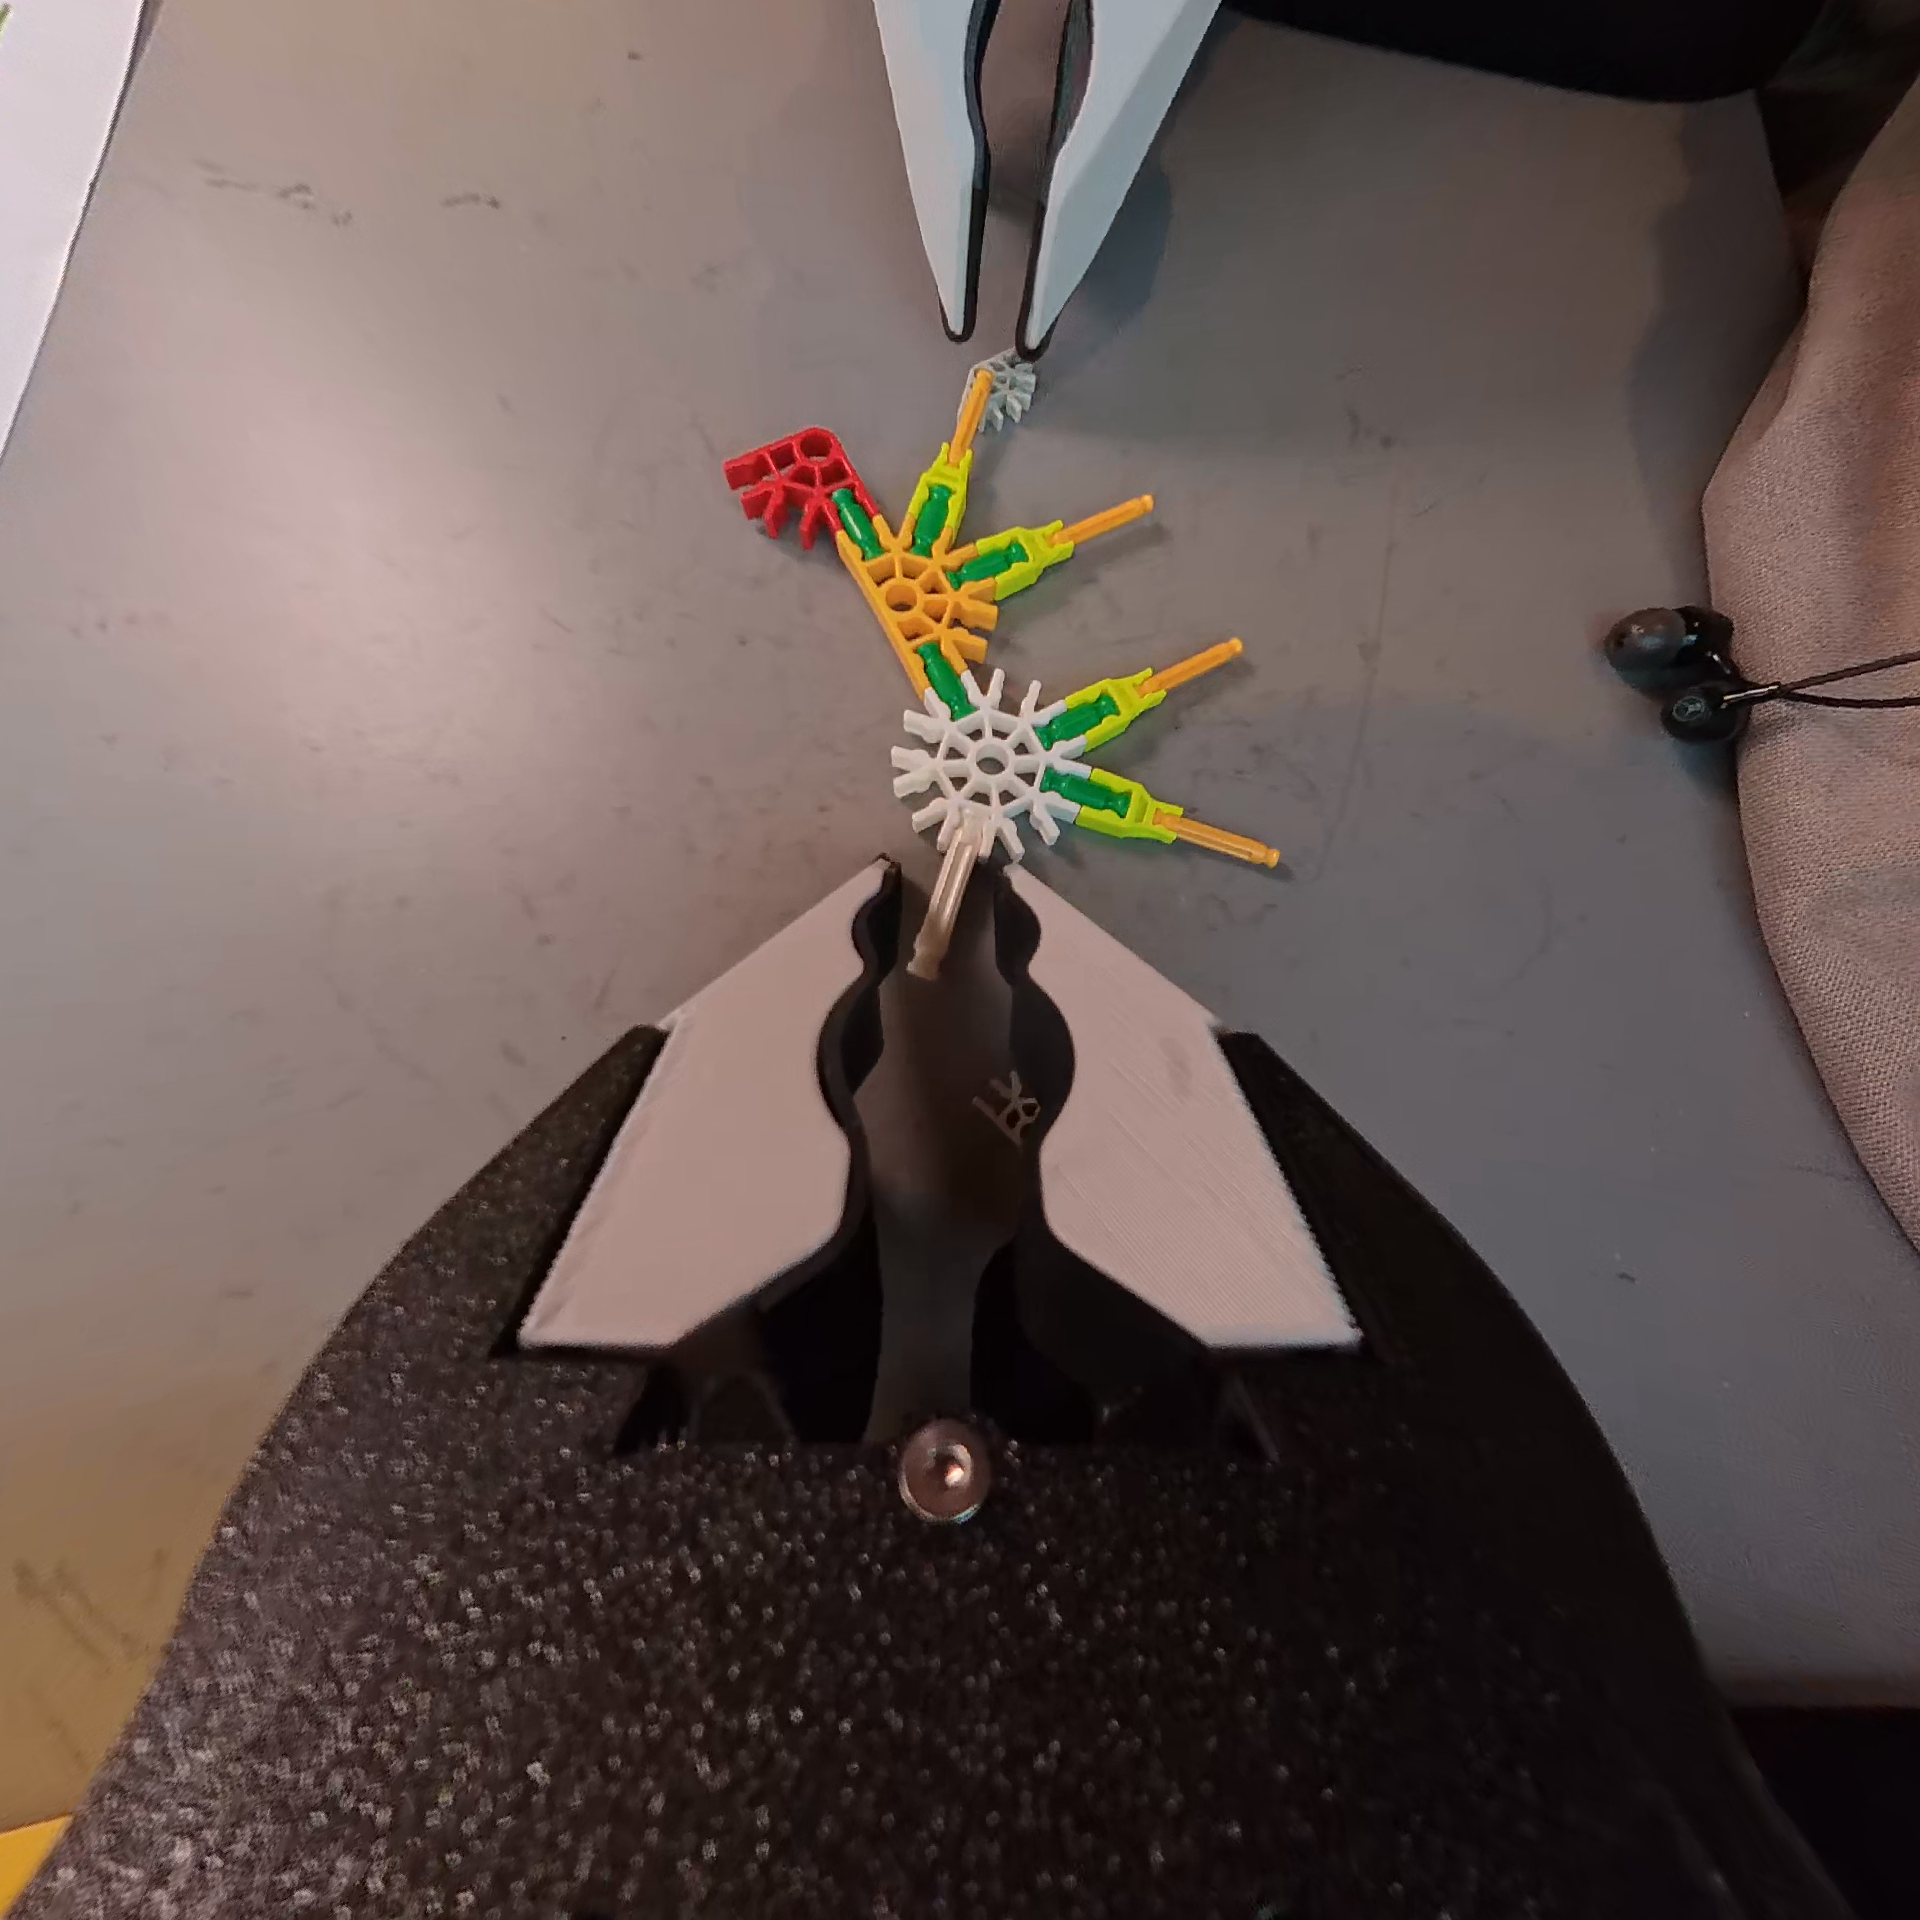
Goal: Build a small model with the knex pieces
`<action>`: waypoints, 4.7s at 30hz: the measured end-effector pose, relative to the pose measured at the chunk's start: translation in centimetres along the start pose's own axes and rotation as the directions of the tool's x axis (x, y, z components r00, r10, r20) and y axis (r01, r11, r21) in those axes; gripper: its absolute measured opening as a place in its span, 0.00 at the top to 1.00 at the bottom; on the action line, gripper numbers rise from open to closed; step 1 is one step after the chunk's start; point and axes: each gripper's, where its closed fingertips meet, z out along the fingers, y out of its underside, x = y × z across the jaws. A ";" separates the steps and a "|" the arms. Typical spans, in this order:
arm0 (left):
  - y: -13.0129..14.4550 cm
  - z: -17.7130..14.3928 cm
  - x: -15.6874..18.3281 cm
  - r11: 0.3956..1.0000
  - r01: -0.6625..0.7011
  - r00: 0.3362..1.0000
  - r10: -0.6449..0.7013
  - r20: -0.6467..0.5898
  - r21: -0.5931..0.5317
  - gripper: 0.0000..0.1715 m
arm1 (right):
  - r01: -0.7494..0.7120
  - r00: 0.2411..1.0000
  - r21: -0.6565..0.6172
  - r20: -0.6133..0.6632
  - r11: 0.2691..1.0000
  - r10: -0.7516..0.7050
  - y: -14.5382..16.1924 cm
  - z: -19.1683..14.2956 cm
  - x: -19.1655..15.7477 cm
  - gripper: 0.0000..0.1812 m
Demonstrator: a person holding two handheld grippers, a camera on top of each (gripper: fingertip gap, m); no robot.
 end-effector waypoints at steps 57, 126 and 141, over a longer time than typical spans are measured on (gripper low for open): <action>-0.1 0.2 0.6 0.999 -0.018 0.999 0.019 -0.036 0.027 0.97 | -0.031 0.999 -0.039 0.008 0.999 0.032 1.1 0.1 -0.1 0.93; -0.9 -1.1 1.7 0.989 -0.115 0.989 0.122 -0.083 0.093 0.97 | -0.094 0.996 -0.049 -0.009 0.994 0.094 0.6 0.5 -0.1 0.93; -0.4 -0.6 2.0 0.992 -0.115 0.989 0.119 -0.088 0.050 0.97 | -0.145 0.989 -0.060 -0.019 0.988 0.144 0.6 0.5 -0.2 0.93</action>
